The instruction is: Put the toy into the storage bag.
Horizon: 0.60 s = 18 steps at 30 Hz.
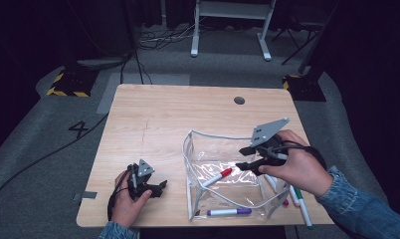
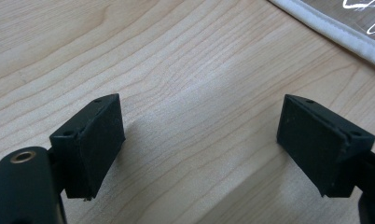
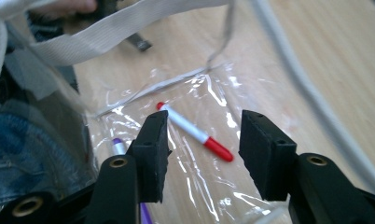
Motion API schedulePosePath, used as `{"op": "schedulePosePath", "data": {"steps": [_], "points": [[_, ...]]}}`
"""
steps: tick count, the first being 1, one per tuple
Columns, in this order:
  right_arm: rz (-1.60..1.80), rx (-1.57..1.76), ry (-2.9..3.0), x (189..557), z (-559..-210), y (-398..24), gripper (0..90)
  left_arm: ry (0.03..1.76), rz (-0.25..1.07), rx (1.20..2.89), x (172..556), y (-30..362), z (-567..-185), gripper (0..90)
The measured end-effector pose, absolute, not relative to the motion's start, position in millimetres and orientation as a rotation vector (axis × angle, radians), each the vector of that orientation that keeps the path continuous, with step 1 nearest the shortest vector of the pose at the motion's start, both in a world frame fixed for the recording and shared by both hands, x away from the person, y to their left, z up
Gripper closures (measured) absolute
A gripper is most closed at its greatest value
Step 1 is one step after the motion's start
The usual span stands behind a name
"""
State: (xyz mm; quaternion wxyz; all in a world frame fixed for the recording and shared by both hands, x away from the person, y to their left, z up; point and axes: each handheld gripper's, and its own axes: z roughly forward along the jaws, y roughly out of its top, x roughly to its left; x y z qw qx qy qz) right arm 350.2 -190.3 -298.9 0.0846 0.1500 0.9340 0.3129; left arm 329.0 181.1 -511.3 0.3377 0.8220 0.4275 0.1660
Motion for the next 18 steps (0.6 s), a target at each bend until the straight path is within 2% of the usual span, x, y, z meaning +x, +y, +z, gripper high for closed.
{"op": "schedulePosePath", "data": {"steps": [3, 10, 18], "points": [[0.967, 0.543, 2.738, 352.8, -290.3, -208.8, 57.5, 1.114, 0.432, 2.142, 329.0, 181.1, -511.3, 15.2], [1.009, 0.738, 2.609, 352.3, -277.7, -256.9, 58.3, 1.114, 0.432, 2.142, 329.0, 181.1, -511.3, 15.1], [0.977, 0.942, 2.49, 353.8, -284.7, -311.9, 59.9, 1.114, 0.432, 2.142, 329.0, 181.1, -511.3, 15.2]]}}
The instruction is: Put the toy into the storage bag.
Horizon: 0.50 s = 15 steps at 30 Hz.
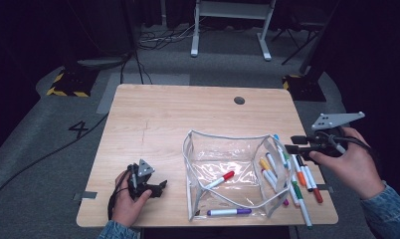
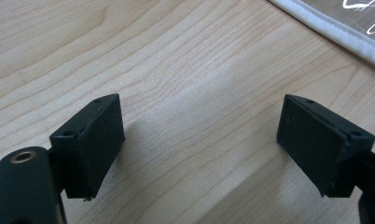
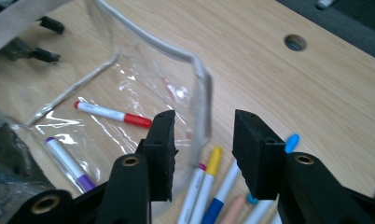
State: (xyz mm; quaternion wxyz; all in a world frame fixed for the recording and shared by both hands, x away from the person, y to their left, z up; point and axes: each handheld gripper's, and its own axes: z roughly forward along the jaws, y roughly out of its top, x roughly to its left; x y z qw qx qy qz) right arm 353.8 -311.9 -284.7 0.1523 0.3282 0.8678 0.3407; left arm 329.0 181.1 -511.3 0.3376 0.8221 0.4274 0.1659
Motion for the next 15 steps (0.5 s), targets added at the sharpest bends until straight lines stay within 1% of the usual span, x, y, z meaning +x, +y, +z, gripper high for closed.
{"op": "schedulePosePath", "data": {"steps": [5, 15], "points": [[0.96, 1.065, 2.41, 354.6, -295.4, -340.6, 63.6, 1.114, 0.432, 2.142, 329.0, 181.1, -511.3, 15.1], [0.779, 1.276, 2.363, 361.7, -347.5, -381.6, 61.9, 1.108, 0.434, 2.146, 329.3, 181.3, -511.4, 15.2]]}}
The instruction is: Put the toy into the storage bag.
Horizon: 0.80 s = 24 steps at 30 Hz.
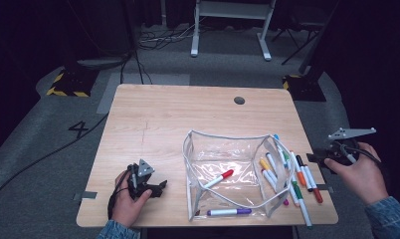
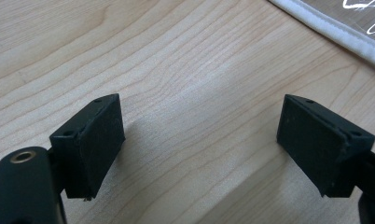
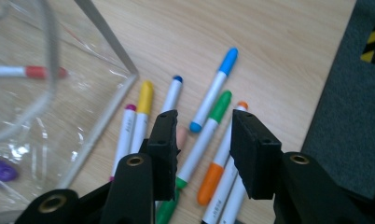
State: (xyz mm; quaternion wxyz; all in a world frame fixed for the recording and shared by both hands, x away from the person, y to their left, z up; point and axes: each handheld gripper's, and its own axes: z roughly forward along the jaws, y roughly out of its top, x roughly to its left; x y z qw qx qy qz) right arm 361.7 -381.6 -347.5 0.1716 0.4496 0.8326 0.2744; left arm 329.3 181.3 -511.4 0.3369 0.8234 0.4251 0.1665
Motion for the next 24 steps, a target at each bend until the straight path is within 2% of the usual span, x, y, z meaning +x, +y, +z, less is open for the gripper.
{"op": "schedulePosePath", "data": {"steps": [16, 24], "points": [[0.582, 1.563, 2.355, 365.3, -449.2, -430.9, 60.7, 1.109, 0.434, 2.146, 329.2, 181.3, -511.4, 15.2], [0.564, 1.662, 2.327, 369.3, -468.8, -436.4, 63.1, 1.108, 0.434, 2.147, 329.2, 181.3, -511.4, 15.2]]}}
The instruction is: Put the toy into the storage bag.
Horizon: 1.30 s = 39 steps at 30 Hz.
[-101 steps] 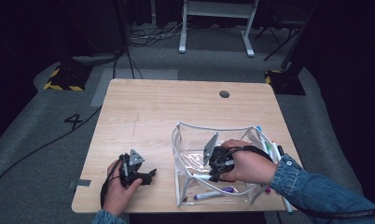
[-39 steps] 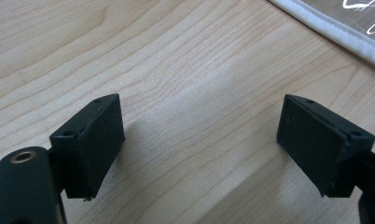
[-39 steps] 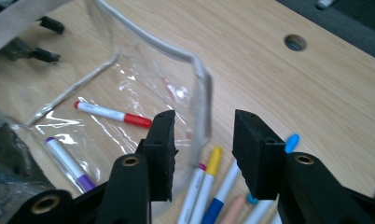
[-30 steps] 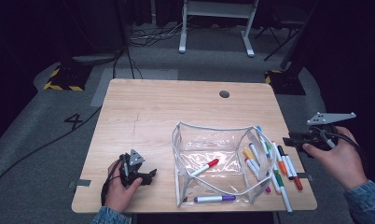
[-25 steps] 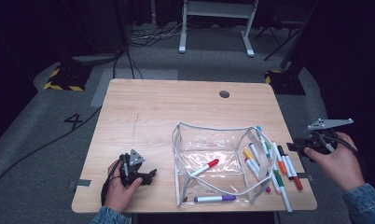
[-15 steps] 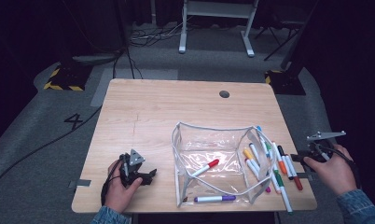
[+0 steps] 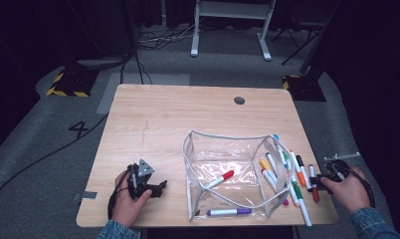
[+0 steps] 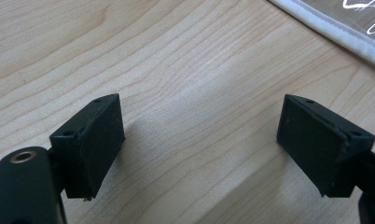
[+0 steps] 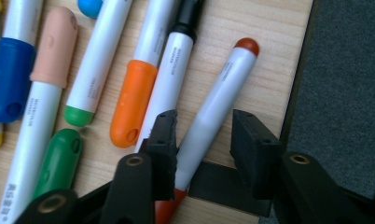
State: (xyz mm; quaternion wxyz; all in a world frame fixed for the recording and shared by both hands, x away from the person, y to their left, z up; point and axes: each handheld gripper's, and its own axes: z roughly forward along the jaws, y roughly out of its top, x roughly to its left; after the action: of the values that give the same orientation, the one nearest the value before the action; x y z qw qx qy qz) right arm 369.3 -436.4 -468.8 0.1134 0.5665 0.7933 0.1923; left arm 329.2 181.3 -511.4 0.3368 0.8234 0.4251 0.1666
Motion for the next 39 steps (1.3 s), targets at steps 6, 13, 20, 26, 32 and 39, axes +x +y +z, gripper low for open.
{"op": "schedulePosePath", "data": {"steps": [6, 13, 20, 26, 32, 39], "points": [[0.499, 1.71, 2.293, 370.9, -472.5, -431.7, 76.6, 1.108, 0.434, 2.146, 329.2, 181.3, -511.4, 15.1], [0.503, 1.747, 2.271, 371.3, -467.7, -430.6, 77.0, 1.109, 0.434, 2.146, 329.2, 181.3, -511.4, 15.2], [0.576, 1.652, 2.297, 368.0, -440.9, -425.5, 77.0, 1.108, 0.434, 2.147, 329.2, 181.3, -511.4, 15.2], [0.646, 1.509, 2.349, 365.6, -408.2, -412.7, 77.0, 1.138, 0.444, 2.133, 328.3, 179.3, -511.4, 15.2], [0.719, 1.419, 2.382, 367.1, -374.9, -397.3, 77.0, 1.141, 0.442, 2.129, 328.1, 179.0, -511.6, 15.1], [0.827, 1.269, 2.426, 367.7, -332.0, -372.2, 77.0, 1.169, 0.447, 2.11, 325.3, 176.2, -512.1, 15.0]]}}
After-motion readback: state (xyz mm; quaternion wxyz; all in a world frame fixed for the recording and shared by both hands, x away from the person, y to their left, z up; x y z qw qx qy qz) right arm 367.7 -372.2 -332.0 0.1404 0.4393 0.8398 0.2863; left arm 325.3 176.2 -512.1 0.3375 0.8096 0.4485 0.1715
